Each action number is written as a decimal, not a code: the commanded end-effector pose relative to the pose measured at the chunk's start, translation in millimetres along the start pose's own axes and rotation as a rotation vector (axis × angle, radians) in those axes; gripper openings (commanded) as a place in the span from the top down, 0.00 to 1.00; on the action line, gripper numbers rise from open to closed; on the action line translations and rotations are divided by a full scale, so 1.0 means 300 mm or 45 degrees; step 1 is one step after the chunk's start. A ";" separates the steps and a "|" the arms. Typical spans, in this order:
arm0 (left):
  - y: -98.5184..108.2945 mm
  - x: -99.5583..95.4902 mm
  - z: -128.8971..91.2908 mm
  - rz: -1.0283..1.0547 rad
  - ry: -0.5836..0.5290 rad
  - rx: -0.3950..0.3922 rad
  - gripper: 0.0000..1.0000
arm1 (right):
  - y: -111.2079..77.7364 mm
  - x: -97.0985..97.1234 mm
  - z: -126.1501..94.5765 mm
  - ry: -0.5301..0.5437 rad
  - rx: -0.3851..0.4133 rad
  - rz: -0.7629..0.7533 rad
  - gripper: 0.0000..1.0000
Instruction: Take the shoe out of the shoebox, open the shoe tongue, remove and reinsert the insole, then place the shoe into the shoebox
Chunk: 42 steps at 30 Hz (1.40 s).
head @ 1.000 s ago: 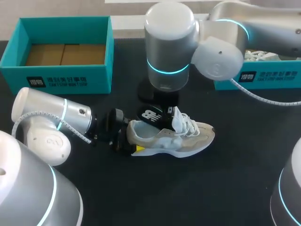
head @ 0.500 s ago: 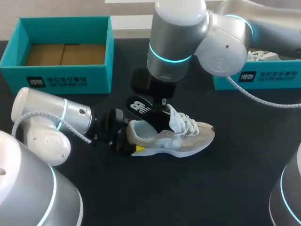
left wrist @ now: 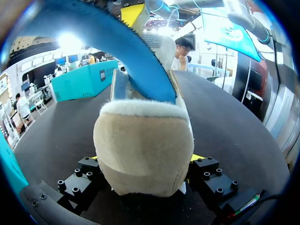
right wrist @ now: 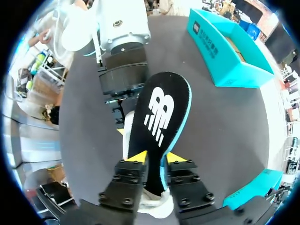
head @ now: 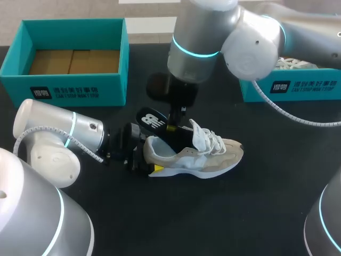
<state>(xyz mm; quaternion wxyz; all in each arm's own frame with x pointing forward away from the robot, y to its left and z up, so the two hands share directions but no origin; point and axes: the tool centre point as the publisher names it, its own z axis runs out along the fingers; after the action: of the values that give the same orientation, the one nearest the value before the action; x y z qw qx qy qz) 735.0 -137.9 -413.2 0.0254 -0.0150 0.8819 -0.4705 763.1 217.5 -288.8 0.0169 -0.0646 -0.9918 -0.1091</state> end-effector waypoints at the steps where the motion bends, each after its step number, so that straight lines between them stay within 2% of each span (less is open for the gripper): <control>1: 0.014 -0.006 0.009 0.000 -0.002 -0.005 1.00 | 0.003 -0.015 0.004 0.097 -0.075 0.003 0.00; 3: 0.014 -0.006 0.009 0.000 -0.002 -0.005 1.00 | 0.003 -0.014 -0.001 0.169 -0.071 0.019 0.00; 18: 0.014 -0.006 0.009 0.000 -0.002 -0.005 1.00 | 0.003 -0.014 -0.001 0.169 -0.071 0.019 0.00; 20: 0.014 -0.006 0.009 0.000 -0.002 -0.005 1.00 | 0.003 -0.006 -0.010 0.214 -0.236 0.048 0.00; 21: 0.014 -0.006 0.009 0.000 -0.002 -0.005 1.00 | 0.007 -0.003 -0.015 0.284 -0.254 0.059 0.00; 23: 0.014 -0.006 0.009 0.000 -0.002 -0.005 1.00 | 0.020 0.002 -0.031 0.321 -0.383 0.058 0.00; 26: 0.014 -0.006 0.009 0.000 -0.002 -0.005 1.00 | 0.043 0.005 -0.053 0.412 -0.510 0.030 0.00; 31: 0.014 -0.006 0.009 0.000 -0.002 -0.005 1.00 | 0.049 0.006 -0.061 0.532 -0.585 0.007 0.00; 36: 0.014 -0.006 0.009 0.000 -0.002 -0.005 1.00 | 0.031 0.012 -0.055 0.638 -0.605 0.034 0.00; 42: 0.014 -0.006 0.009 0.000 -0.002 -0.005 1.00 | 0.041 0.018 -0.061 0.770 -0.614 0.105 0.00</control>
<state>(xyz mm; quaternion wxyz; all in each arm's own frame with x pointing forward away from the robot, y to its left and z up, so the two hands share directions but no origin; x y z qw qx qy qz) 735.0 -138.0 -413.1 0.0254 -0.0150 0.8819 -0.4705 756.3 223.4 -262.8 0.2759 -0.0736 -0.8934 -0.3470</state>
